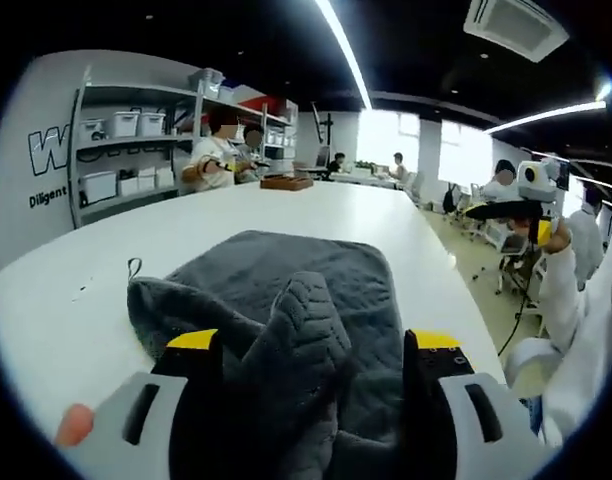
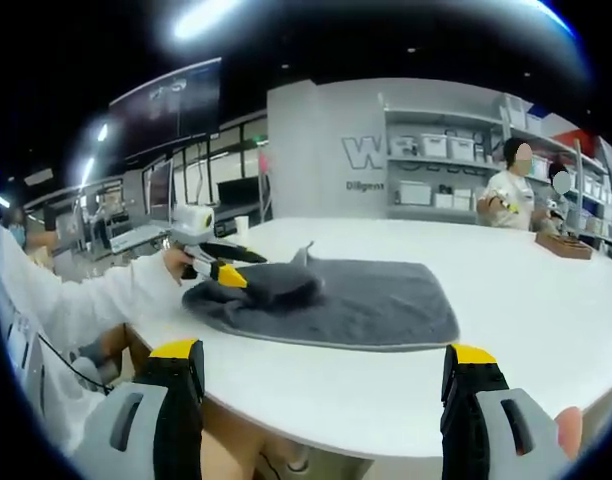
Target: Open the folded towel by lifting each exposed corner and separating the folded layers until the towel lies flat within the target outline without major curled edges
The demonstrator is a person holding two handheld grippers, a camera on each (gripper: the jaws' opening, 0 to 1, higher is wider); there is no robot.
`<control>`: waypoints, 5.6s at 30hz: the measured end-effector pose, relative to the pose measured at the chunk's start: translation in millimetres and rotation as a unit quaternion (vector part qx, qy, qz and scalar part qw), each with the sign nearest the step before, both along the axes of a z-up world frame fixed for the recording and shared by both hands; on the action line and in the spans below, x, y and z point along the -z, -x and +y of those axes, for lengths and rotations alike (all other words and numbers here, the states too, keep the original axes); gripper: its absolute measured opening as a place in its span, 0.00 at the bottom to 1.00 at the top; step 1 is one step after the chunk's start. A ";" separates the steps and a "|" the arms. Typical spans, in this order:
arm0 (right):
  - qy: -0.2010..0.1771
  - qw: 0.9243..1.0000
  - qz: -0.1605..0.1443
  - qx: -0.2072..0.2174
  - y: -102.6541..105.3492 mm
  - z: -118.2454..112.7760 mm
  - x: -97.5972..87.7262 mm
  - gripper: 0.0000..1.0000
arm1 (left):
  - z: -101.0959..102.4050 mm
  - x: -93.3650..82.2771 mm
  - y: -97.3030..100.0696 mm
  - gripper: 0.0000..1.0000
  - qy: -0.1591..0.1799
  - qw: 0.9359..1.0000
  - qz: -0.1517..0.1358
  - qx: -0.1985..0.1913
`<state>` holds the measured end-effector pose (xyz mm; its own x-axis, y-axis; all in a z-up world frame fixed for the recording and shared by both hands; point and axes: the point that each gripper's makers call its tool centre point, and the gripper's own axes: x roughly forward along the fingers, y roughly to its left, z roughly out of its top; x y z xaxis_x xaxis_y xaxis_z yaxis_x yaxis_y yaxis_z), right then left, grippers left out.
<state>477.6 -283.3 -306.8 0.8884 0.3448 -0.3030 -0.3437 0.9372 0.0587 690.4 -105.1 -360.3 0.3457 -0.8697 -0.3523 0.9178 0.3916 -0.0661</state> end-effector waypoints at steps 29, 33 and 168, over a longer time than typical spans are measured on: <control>0.005 1.000 0.007 -0.006 -5.3 8.1 2.5 0.99 | -2.1 28.9 89.1 0.04 -0.117 0.980 -0.117 0.111; 0.005 1.000 0.007 -0.005 -5.5 7.3 2.3 0.99 | -1.6 44.5 95.1 0.05 -0.133 0.979 -0.110 0.111; 0.007 1.000 0.009 -0.004 1.7 2.2 1.3 0.99 | -41.7 26.8 52.2 0.03 -0.097 0.993 -0.066 -0.029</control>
